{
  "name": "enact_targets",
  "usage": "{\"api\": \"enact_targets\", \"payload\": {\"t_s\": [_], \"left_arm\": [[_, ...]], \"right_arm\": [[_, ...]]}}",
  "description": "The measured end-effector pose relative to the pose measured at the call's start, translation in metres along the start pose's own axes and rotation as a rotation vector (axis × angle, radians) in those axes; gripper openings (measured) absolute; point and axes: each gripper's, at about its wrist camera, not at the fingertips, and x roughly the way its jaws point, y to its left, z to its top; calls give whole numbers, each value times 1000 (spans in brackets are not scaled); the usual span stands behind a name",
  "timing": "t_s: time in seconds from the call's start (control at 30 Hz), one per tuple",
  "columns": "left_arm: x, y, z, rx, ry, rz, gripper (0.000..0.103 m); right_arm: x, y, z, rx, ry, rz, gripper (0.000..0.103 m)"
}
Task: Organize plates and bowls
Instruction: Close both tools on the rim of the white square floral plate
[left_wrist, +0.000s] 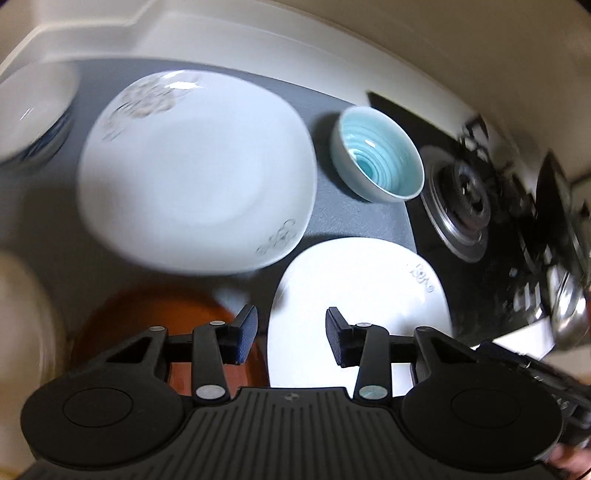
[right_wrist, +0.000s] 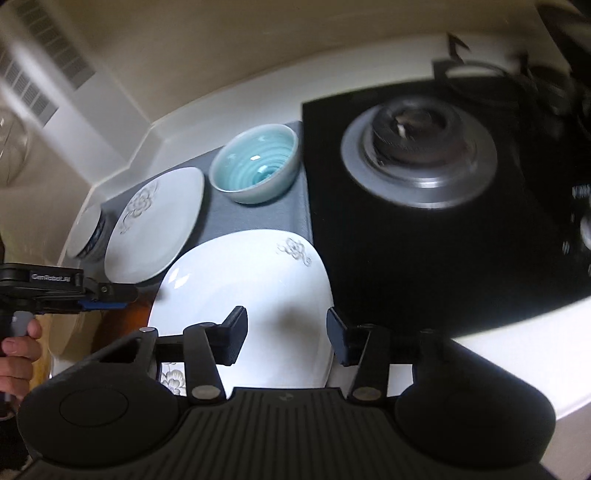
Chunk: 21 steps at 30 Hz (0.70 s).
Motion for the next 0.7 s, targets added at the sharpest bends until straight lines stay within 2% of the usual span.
{"api": "enact_targets", "payload": {"t_s": [0.13,0.2,0.27,0.33,0.43,0.5,0.6,0.7], "left_arm": [[25,-1,9,18,41,39,42],[33,5,9,-13,71,20,41],[39,8,8,-51,110,-10,35],[44,10,5,-78,137,-10,35],[44,13,-2,-106,162,-21,35],[43,15,-8,-126,180,-36,35],[48,18,-20,-144,228,-67,36],[50,17,-29,-161,220,-77,46]], "right_arm": [[8,-8,-3,-12,-13,38,52],[14,-13,-1,-18,-23,19,50],[20,-19,2,11,-14,28,37],[24,-23,3,10,5,63,35],[34,-23,3,-54,45,34,31],[37,-27,2,-44,65,49,30],[42,-36,-1,-16,94,63,31],[47,-45,-5,30,121,102,32]]}}
